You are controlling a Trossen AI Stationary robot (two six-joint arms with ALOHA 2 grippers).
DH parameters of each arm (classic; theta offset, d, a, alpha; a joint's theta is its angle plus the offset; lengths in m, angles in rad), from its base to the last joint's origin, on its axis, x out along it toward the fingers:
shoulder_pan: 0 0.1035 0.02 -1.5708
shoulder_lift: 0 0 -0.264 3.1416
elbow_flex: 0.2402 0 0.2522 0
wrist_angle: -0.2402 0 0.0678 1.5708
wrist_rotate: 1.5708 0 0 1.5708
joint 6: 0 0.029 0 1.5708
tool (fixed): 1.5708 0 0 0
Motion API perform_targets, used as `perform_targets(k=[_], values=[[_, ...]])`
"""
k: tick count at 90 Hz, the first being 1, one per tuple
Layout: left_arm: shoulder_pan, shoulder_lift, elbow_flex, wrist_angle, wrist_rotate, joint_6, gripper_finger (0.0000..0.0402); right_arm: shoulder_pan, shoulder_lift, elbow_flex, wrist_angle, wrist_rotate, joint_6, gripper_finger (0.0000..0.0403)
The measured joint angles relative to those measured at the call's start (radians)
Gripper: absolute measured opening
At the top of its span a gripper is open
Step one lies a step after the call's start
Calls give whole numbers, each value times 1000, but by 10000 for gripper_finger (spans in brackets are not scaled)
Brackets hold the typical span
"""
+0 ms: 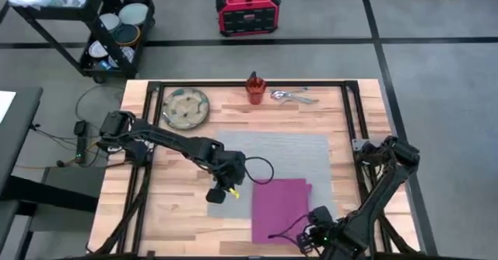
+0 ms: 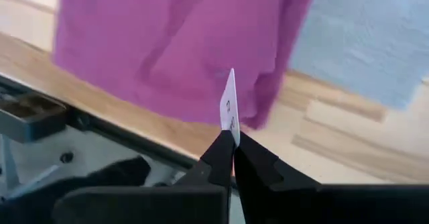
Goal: Set table place
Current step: Fold the pink table napkin
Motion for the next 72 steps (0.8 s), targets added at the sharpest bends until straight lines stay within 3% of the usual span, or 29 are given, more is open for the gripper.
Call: perform_targets(k=[29, 59, 72], values=[[6, 0, 0, 20, -1, 23, 0, -4, 0, 0, 20, -7, -28, 15], [36, 0, -1, 111, -3, 39, 0, 4, 0, 0, 45, 33, -50, 125], [47, 1, -1, 204, -3, 39, 0, -6, 7, 0, -51, 41, -17, 159]])
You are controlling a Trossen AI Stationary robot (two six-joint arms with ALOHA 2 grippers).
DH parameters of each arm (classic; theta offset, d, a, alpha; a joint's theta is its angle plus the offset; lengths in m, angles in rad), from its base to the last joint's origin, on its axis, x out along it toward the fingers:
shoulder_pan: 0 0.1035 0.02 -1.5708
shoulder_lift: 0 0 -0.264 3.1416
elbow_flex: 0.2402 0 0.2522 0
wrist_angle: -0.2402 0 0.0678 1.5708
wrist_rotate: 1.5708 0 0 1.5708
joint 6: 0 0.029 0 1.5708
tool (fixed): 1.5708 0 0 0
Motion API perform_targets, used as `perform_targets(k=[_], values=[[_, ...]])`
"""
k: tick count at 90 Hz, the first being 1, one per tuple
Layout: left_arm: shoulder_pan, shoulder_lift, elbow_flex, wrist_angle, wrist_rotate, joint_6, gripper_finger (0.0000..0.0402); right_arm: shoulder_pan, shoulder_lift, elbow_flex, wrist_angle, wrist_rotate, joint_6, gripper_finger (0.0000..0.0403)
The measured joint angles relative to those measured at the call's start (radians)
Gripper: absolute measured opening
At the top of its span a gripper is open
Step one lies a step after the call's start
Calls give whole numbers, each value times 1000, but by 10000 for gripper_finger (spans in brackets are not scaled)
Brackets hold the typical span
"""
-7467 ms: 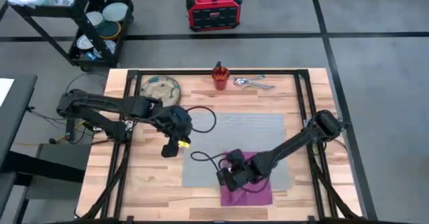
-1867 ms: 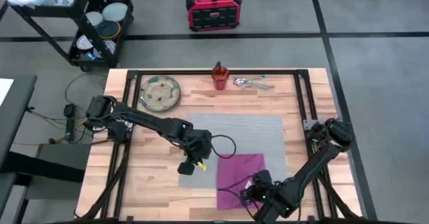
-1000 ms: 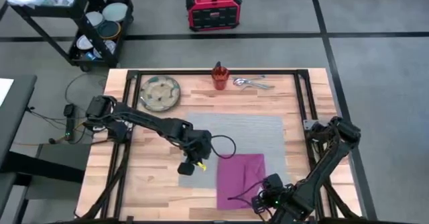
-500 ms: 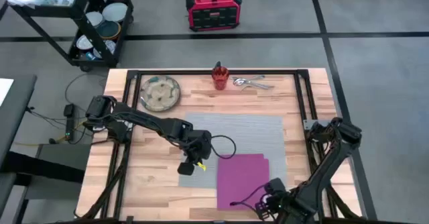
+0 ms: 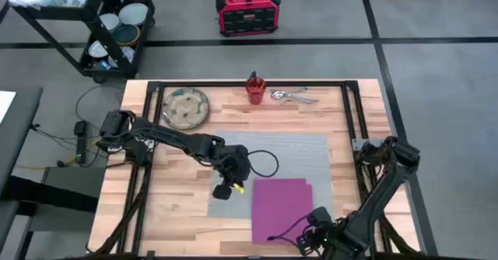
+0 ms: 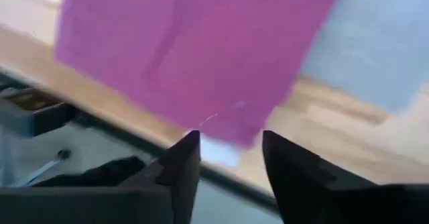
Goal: Set table place
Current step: Fold the pink table napkin
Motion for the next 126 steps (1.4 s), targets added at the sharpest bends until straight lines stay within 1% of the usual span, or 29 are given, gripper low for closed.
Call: perform_targets(k=[8, 14, 20, 23, 27, 30, 35, 39, 47, 53, 59, 64, 72, 77, 98, 110, 117, 126], values=[[10, 10, 0, 63, -3, -10, 0, -26, 5, -1, -71, 10, 6, 162], [19, 28, 0, 100, -22, -47, 0, -50, 3, -4, -107, 23, 7, 158], [36, 48, 1, 114, -32, -135, 0, -71, 3, -21, -126, 28, 6, 151], [50, 57, -3, 94, -32, -194, 0, -81, 4, -33, -131, 27, 4, 147], [68, 83, -1, 116, -27, -283, 0, -93, 4, -51, -128, 27, -2, 142], [82, 94, 2, 117, -16, -344, 0, -99, 3, -65, -118, 27, -7, 139], [103, 110, -3, 71, 18, -420, 0, -104, 3, -89, -100, 26, -14, 136], [120, 136, 0, 107, 51, -468, 0, -110, 3, -107, -96, 27, -14, 134], [138, 154, -6, 79, 107, -516, 0, -113, -11, -146, -97, 27, -15, 133], [146, 173, 5, 127, 140, -560, 0, -115, -34, -173, -98, 29, -19, 133], [148, 178, -4, 91, 174, -591, 0, -114, -69, -212, -96, 52, -25, 133], [148, 192, 2, 128, 181, -617, 0, -115, -105, -251, -103, 68, -25, 133], [147, 190, -3, 133, 191, -661, 2, -115, -179, -322, -99, 93, -35, 133], [146, 190, 2, 171, 191, -680, 9, -115, -231, -367, -99, 106, -37, 133], [147, 190, 0, 193, 177, -730, 63, -115, -403, -518, -98, 155, -41, 133], [144, 190, 0, 189, 111, -770, 85, -115, -449, -565, -99, 174, -44, 133], [138, 198, 0, 187, 58, -800, 88, -115, -460, -585, -96, 175, -44, 133], [128, 214, -2, 166, 34, -855, 89, -114, -464, -599, -91, 175, -44, 133]])
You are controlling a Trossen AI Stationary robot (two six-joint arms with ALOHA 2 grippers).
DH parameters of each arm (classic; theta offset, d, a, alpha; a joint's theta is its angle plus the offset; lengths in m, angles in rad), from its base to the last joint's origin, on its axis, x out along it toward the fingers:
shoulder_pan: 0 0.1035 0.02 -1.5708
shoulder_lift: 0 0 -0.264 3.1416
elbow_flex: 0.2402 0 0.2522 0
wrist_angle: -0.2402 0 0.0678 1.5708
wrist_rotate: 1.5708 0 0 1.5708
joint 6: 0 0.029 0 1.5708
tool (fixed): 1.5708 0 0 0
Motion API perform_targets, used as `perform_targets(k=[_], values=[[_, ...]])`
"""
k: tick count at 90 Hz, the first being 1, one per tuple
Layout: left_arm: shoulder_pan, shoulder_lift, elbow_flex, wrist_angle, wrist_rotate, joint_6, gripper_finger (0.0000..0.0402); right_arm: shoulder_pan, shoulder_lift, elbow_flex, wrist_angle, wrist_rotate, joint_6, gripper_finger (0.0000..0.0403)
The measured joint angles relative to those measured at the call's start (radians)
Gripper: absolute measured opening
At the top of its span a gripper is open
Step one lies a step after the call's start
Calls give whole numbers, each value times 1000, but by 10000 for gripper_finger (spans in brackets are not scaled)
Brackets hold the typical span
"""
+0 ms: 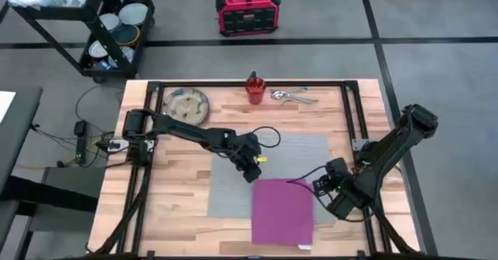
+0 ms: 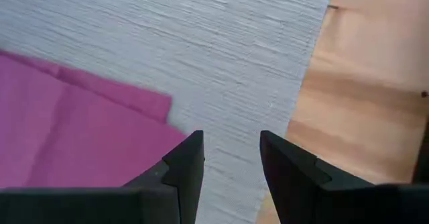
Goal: Set table place
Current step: Fold the pink table napkin
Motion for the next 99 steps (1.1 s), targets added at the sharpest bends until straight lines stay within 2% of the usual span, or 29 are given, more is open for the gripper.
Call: perform_targets(k=[18, 47, 55, 68, 87, 99], values=[[-40, 61, 3, 44, -22, -68, 89, 9, 0, -2, -4, 0, -8, 133], [-51, 68, 2, 73, -24, -73, 88, 29, 0, -2, -7, 0, -8, 133], [-51, 68, 2, 88, -27, -65, 70, 28, 0, -2, -8, 4, -8, 133], [-54, 68, 2, 117, -5, -40, 9, 29, 0, -2, -10, 8, -8, 133], [-45, 61, 2, 94, 41, -13, 0, 28, 0, -2, -11, 8, -37, 133], [-25, -4, 2, 37, 54, 17, 0, 28, -8, -2, -7, 3, -72, 133]])
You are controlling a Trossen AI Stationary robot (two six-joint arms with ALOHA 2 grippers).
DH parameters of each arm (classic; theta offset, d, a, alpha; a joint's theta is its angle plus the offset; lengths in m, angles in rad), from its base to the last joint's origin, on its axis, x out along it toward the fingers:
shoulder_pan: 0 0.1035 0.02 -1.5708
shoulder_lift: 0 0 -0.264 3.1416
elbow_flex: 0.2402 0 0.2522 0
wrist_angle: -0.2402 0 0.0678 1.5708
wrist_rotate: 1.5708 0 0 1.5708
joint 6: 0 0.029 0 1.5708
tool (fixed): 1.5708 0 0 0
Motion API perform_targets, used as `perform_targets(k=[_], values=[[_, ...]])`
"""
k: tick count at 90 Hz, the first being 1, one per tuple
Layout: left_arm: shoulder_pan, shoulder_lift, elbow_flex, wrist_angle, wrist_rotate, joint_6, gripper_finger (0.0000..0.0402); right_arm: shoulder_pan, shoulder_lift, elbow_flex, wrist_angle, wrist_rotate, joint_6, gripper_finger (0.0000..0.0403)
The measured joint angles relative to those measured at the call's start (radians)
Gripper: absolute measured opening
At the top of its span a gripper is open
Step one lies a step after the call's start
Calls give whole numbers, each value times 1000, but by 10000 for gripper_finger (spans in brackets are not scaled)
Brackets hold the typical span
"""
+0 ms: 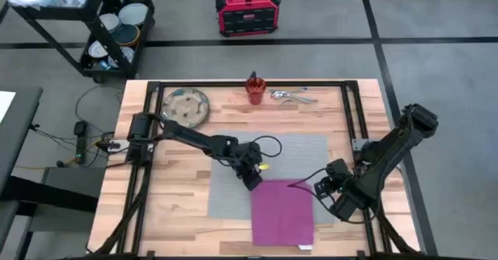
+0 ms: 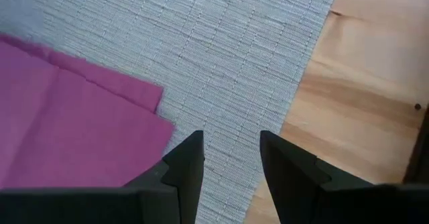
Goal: Set table place
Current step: Fold the pink table napkin
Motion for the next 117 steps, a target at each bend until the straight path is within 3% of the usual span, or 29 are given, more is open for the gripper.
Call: perform_targets(k=[20, 32, 42, 50, 60, 69, 82, 117], values=[[46, -139, 4, -88, -51, 42, 0, -1, -33, 0, -34, 1, -72, 133], [77, -159, -2, -163, -91, -5, 0, -12, -55, 0, -66, 19, -107, 133], [78, -189, 7, -192, -201, 49, 0, -29, -73, 0, -66, 23, -164, 133], [95, -172, -2, -211, -162, 9, 0, -45, -88, 0, -67, 23, -196, 133], [89, -193, 4, -188, -236, 49, 0, -60, -108, 0, -74, 23, -198, 133], [107, -187, 1, -177, -166, 54, 0, -83, -126, 1, -89, 25, -197, 133], [114, -229, 7, -142, -216, 139, 0, -115, -126, 1, -86, 31, -187, 133], [173, -254, -3, -151, -191, 291, 0, -229, -119, 1, -91, 51, -221, 133]])
